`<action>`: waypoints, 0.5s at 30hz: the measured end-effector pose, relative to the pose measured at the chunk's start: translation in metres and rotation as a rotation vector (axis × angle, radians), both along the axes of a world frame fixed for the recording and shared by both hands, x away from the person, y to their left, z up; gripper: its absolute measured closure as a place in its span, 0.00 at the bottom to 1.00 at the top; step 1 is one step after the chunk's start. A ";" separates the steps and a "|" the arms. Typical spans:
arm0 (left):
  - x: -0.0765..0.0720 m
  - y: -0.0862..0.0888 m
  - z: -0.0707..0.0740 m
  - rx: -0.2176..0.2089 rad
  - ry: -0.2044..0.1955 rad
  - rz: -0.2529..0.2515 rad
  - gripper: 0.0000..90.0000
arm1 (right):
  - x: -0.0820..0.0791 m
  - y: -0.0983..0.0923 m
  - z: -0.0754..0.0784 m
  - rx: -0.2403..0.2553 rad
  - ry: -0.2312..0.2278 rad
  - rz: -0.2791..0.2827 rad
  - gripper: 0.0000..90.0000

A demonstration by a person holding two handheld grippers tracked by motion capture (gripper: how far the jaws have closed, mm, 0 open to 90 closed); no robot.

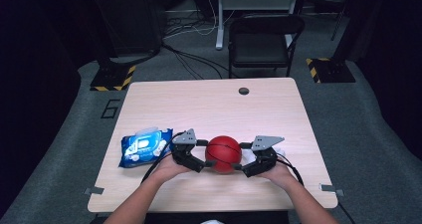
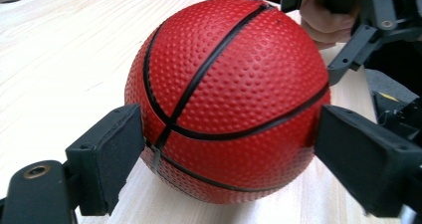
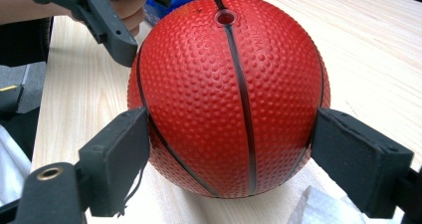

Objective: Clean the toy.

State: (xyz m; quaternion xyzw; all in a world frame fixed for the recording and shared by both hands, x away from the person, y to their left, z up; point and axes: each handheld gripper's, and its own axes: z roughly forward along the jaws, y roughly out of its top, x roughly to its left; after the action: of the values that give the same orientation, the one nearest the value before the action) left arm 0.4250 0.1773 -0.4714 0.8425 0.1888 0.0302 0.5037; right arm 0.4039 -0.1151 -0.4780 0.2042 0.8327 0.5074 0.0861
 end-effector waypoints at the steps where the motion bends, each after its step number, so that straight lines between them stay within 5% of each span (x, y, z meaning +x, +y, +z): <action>1: 0.000 -0.001 0.001 -0.005 -0.010 0.002 0.10 | 0.000 0.001 0.000 0.003 0.000 -0.003 0.17; 15: 0.004 -0.015 0.005 0.019 -0.029 -0.003 0.00 | 0.002 0.002 0.000 0.004 -0.003 0.004 0.16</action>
State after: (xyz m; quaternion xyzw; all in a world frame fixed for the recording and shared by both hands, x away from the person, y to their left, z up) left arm 0.4290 0.1625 -0.4659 0.8469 0.1797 0.0432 0.4985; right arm 0.4054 -0.1128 -0.4777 0.2019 0.8321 0.5095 0.0857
